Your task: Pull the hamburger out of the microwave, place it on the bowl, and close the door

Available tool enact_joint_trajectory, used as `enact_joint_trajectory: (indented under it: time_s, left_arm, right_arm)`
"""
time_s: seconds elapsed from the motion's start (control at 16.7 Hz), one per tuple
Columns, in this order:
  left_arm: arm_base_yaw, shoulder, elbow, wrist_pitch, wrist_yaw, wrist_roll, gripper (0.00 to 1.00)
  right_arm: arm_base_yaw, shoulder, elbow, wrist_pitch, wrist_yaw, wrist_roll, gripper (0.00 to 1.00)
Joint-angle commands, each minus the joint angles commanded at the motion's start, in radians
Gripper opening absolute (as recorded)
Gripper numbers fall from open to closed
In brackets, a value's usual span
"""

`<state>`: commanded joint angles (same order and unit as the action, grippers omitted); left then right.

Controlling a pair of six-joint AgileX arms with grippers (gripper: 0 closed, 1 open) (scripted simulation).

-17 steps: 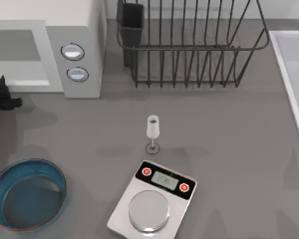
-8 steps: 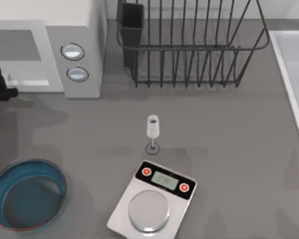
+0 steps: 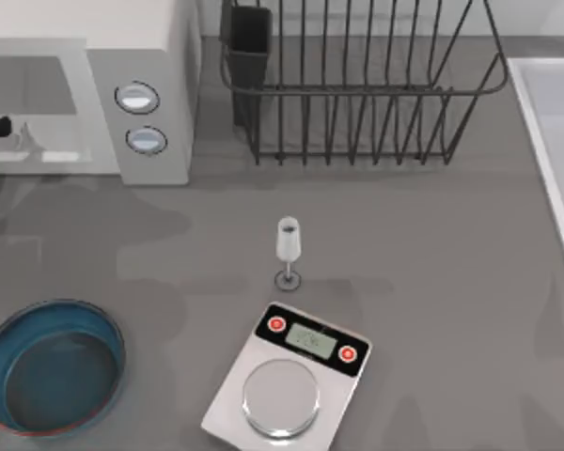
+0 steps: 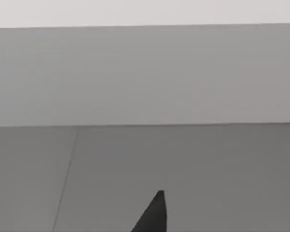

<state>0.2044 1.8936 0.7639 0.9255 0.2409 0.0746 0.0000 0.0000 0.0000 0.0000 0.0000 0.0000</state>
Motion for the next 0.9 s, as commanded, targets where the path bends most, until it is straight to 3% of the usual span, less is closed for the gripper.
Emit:
enact_joint_trajectory:
  time_s: [0.48, 0.66, 0.9]
  left_arm:
    - [-0.02, -0.003, 0.025, -0.055, -0.021, -0.056, 0.0]
    - [-0.069, -0.014, 0.089, -0.203, -0.073, -0.21, 0.0]
    - [-0.169, -0.023, 0.207, -0.512, -0.181, -0.547, 0.0]
  right_arm:
    - [0.0, 0.0, 0.0, 0.0, 0.0, 0.0, 1.0]
    - [0.0, 0.0, 0.0, 0.0, 0.0, 0.0, 1.0]
    - [0.0, 0.0, 0.0, 0.0, 0.0, 0.0, 1.0]
